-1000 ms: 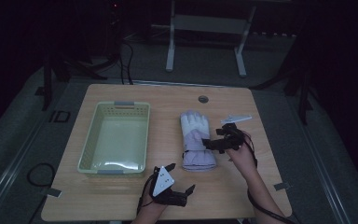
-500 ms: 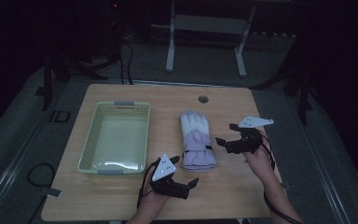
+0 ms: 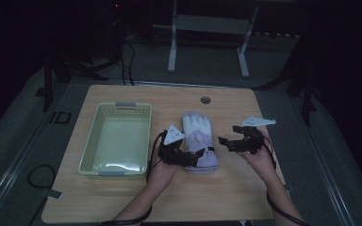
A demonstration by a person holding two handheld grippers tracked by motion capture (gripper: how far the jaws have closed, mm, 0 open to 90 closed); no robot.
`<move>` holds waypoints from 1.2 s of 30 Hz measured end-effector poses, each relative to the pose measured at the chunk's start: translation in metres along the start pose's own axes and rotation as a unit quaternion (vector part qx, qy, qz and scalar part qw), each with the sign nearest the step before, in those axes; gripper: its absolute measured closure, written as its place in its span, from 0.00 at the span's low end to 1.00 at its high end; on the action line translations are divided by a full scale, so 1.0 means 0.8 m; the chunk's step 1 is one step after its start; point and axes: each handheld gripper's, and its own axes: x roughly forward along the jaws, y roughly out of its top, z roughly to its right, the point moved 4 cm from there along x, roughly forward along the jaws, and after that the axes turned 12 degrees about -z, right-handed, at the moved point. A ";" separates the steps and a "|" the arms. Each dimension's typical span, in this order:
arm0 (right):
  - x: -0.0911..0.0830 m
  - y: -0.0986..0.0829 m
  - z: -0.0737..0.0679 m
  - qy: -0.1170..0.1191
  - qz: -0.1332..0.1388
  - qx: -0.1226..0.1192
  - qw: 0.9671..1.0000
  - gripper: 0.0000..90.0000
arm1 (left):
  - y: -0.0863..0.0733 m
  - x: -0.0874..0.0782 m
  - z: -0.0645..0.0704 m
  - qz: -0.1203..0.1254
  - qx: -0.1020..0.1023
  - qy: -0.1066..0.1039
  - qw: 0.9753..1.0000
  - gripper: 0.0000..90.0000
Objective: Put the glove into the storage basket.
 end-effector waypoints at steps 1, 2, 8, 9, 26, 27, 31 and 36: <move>0.004 0.001 0.001 -0.002 -0.003 0.001 1.000 0.22 | 0.004 0.005 -0.005 -0.006 -0.001 0.013 1.000 0.01; 0.006 0.002 0.002 -0.007 -0.003 -0.002 1.000 0.25 | 0.007 0.010 -0.009 -0.007 -0.006 0.019 1.000 0.01; 0.031 0.006 0.001 -0.009 -0.015 0.001 1.000 0.38 | 0.009 0.048 -0.031 -0.064 -0.031 0.077 0.994 0.09; 0.038 0.006 0.001 -0.003 -0.018 0.002 1.000 0.38 | 0.007 0.052 -0.033 -0.074 -0.038 0.085 0.993 0.14; 0.110 -0.019 0.011 0.065 -0.104 0.052 0.991 0.47 | -0.042 0.104 -0.074 -0.194 -0.133 0.024 0.972 0.19; 0.115 -0.021 0.013 0.074 -0.111 0.057 0.989 0.47 | -0.043 0.106 -0.075 -0.197 -0.131 0.020 0.971 0.19; 0.121 -0.023 0.019 0.116 -0.130 0.076 0.982 0.53 | -0.044 0.110 -0.079 -0.202 -0.131 -0.017 0.971 0.25; 0.124 -0.018 0.016 0.128 -0.148 0.071 0.978 0.68 | -0.043 0.111 -0.080 -0.202 -0.141 -0.082 0.966 0.57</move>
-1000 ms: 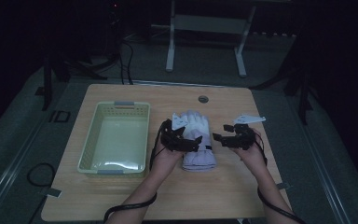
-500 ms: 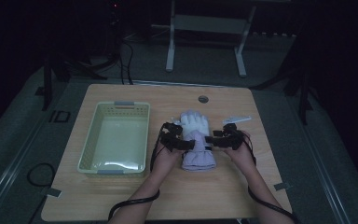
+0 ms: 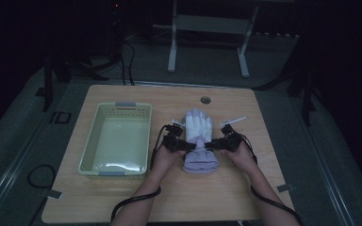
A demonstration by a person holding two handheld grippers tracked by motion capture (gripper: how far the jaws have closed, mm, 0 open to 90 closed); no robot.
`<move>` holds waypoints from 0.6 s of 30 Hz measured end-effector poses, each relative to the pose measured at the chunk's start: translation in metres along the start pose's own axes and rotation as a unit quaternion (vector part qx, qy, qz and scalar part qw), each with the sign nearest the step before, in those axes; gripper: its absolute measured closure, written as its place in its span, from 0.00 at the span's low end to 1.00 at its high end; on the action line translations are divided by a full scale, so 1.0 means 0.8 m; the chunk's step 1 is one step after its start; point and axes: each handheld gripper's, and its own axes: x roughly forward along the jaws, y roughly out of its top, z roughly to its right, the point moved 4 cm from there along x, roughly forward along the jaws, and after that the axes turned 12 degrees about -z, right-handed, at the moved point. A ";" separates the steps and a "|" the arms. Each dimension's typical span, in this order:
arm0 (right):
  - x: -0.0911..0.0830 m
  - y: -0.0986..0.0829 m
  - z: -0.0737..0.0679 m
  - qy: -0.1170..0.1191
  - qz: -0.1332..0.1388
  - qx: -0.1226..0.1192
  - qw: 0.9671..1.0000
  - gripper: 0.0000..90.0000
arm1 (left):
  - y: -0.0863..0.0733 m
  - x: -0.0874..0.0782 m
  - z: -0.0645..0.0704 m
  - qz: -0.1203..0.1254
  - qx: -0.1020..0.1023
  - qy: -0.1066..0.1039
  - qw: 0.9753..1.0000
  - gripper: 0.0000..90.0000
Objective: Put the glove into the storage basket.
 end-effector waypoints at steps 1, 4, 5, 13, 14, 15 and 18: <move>0.000 0.000 -0.002 -0.002 -0.001 -0.003 1.000 0.71 | 0.001 0.000 0.000 -0.001 -0.004 -0.011 1.000 0.62; -0.002 0.000 -0.009 -0.023 0.003 -0.008 1.000 0.81 | 0.002 -0.003 0.003 -0.005 0.006 -0.011 1.000 0.75; -0.003 -0.001 -0.013 -0.034 0.008 -0.013 0.999 0.84 | 0.003 -0.004 0.005 -0.006 0.012 -0.006 1.000 0.78; -0.027 0.000 -0.036 -0.081 0.031 -0.031 0.996 0.89 | 0.013 -0.030 0.031 -0.008 0.047 0.022 0.999 0.83; -0.032 0.001 -0.039 -0.081 0.035 -0.031 0.996 0.89 | 0.015 -0.035 0.034 -0.007 0.052 0.023 0.998 0.83; -0.037 0.002 -0.042 -0.084 0.039 -0.034 0.995 0.90 | 0.017 -0.039 0.036 -0.006 0.054 0.024 0.998 0.84; -0.047 0.006 -0.050 -0.090 0.045 -0.036 0.994 0.90 | 0.020 -0.050 0.041 -0.003 0.056 0.024 0.998 0.84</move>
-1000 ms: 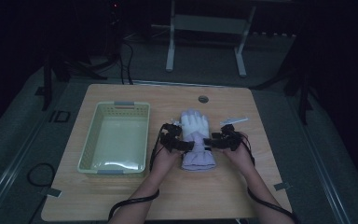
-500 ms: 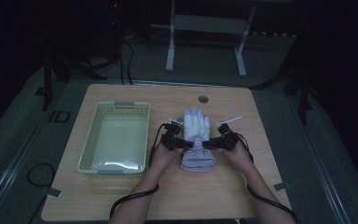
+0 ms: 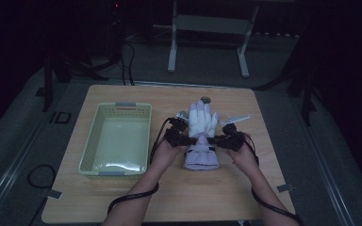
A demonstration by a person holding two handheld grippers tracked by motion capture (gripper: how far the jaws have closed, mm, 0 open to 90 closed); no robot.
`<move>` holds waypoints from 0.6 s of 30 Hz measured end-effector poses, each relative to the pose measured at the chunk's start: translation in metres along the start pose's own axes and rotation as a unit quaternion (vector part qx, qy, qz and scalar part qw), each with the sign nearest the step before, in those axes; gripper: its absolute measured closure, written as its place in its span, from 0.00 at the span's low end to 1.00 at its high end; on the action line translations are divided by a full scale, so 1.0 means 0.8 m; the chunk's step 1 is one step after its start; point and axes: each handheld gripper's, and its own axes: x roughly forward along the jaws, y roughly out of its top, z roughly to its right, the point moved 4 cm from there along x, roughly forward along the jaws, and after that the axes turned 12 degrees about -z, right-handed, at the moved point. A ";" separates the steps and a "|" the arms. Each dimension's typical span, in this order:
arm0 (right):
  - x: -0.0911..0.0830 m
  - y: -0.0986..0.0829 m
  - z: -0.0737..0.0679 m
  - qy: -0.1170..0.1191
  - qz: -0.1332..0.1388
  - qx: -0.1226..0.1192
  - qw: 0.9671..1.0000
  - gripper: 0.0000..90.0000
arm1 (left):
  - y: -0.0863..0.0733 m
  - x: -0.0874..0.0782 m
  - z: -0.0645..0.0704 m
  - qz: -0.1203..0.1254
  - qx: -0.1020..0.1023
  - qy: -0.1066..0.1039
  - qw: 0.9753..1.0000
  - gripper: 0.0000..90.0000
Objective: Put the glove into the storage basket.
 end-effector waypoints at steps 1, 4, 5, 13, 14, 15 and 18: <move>-0.011 0.006 -0.006 -0.003 0.008 0.003 1.000 0.90 | 0.004 -0.014 0.004 0.002 0.000 0.000 1.000 0.84; -0.025 0.015 -0.014 0.001 0.021 0.005 1.000 0.90 | 0.008 -0.035 0.009 0.008 0.008 0.007 1.000 0.84; -0.029 0.019 -0.017 0.002 0.025 0.006 1.000 0.90 | 0.008 -0.040 0.010 0.010 0.008 0.009 1.000 0.84; -0.053 0.048 -0.050 0.007 0.050 -0.012 0.999 0.89 | 0.006 -0.097 0.011 0.015 0.021 0.020 0.999 0.84; -0.055 0.051 -0.054 0.008 0.052 -0.013 0.999 0.90 | 0.005 -0.106 0.011 0.012 0.026 0.026 0.999 0.84; -0.057 0.056 -0.060 0.008 0.054 -0.018 0.998 0.90 | 0.005 -0.112 0.010 0.011 0.026 0.029 0.999 0.84; -0.060 0.069 -0.074 0.008 0.062 -0.026 0.998 0.90 | 0.002 -0.135 0.007 0.011 0.032 0.042 0.999 0.84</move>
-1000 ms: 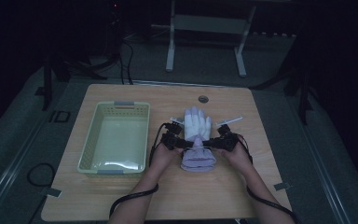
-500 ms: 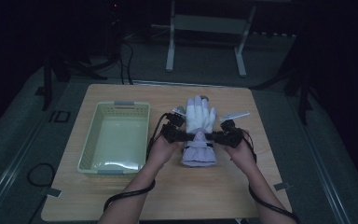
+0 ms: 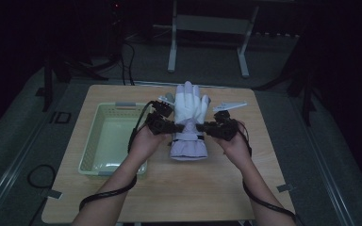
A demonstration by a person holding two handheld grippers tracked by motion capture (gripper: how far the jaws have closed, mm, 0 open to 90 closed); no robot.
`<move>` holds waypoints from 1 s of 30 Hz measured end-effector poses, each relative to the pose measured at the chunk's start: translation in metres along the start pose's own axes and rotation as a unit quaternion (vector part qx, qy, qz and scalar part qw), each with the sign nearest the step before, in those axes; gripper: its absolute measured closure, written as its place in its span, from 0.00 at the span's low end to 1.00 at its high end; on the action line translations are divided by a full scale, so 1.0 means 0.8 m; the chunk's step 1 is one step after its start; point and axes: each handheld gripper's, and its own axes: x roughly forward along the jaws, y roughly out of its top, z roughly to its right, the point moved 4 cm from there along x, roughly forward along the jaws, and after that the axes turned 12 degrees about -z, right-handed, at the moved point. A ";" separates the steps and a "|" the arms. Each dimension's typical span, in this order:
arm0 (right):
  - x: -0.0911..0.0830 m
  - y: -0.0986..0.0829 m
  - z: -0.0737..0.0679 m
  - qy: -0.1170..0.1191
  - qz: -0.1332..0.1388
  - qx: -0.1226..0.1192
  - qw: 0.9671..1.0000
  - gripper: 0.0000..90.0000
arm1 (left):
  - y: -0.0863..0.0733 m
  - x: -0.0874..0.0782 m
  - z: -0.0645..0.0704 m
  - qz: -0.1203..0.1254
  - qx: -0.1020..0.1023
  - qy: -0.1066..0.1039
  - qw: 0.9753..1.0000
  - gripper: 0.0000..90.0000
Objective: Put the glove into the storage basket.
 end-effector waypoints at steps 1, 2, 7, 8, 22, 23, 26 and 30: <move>0.000 0.006 -0.006 -0.001 0.003 -0.004 1.000 0.90 | -0.001 -0.005 -0.002 -0.001 0.000 0.003 1.000 0.84; 0.001 0.010 -0.010 -0.001 0.004 -0.006 1.000 0.90 | -0.002 -0.013 -0.005 0.000 0.002 0.008 1.000 0.84; 0.008 0.035 -0.038 -0.005 0.009 -0.025 1.000 0.90 | -0.014 -0.042 -0.019 -0.007 0.004 0.029 1.000 0.84; 0.010 0.038 -0.042 -0.003 0.009 -0.027 1.000 0.90 | -0.017 -0.050 -0.023 -0.010 0.006 0.034 0.999 0.84; 0.069 0.088 -0.123 0.018 0.003 -0.048 0.999 0.90 | -0.078 -0.112 -0.082 -0.029 -0.011 0.076 0.997 0.84; 0.076 0.092 -0.130 0.018 0.003 -0.050 0.999 0.90 | -0.084 -0.114 -0.087 -0.026 -0.007 0.081 0.996 0.84; 0.090 0.101 -0.144 0.019 -0.001 -0.050 0.999 0.90 | -0.100 -0.121 -0.104 -0.019 -0.008 0.083 0.996 0.84; 0.118 0.109 -0.165 0.024 -0.018 -0.051 0.998 0.90 | -0.123 -0.124 -0.130 -0.026 -0.016 0.077 0.997 0.84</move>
